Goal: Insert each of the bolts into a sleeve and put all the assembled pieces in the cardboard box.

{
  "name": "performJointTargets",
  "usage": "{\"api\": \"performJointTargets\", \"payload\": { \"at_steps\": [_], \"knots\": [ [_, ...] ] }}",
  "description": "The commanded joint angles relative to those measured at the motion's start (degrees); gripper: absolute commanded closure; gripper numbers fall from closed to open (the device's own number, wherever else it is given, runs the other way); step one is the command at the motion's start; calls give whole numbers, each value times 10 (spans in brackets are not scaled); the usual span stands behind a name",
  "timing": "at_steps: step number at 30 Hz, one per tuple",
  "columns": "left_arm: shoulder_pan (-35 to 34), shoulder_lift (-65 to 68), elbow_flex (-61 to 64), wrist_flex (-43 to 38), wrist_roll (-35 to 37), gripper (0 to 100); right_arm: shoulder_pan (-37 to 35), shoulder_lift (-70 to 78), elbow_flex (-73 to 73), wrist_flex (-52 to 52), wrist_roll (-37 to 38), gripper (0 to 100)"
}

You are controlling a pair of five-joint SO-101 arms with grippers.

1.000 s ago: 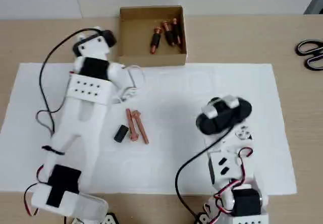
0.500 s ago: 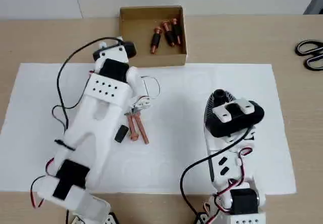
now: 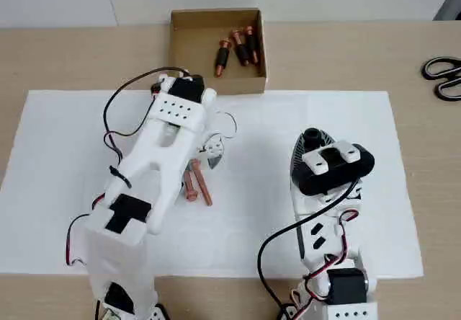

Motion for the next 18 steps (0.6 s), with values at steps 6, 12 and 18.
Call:
{"api": "performJointTargets", "payload": {
  "at_steps": [6, 12, 18],
  "knots": [
    [-1, 38, -26, -50, 67, 852, 0, -10, -4, -12, -4, 995],
    [-2, 69, -26, -71, 71, 852, 0, -9, -3, -12, -4, 995],
    [-2, 101, -27, -70, 71, 852, 0, -9, -3, -12, -4, 995]
  ]
}}
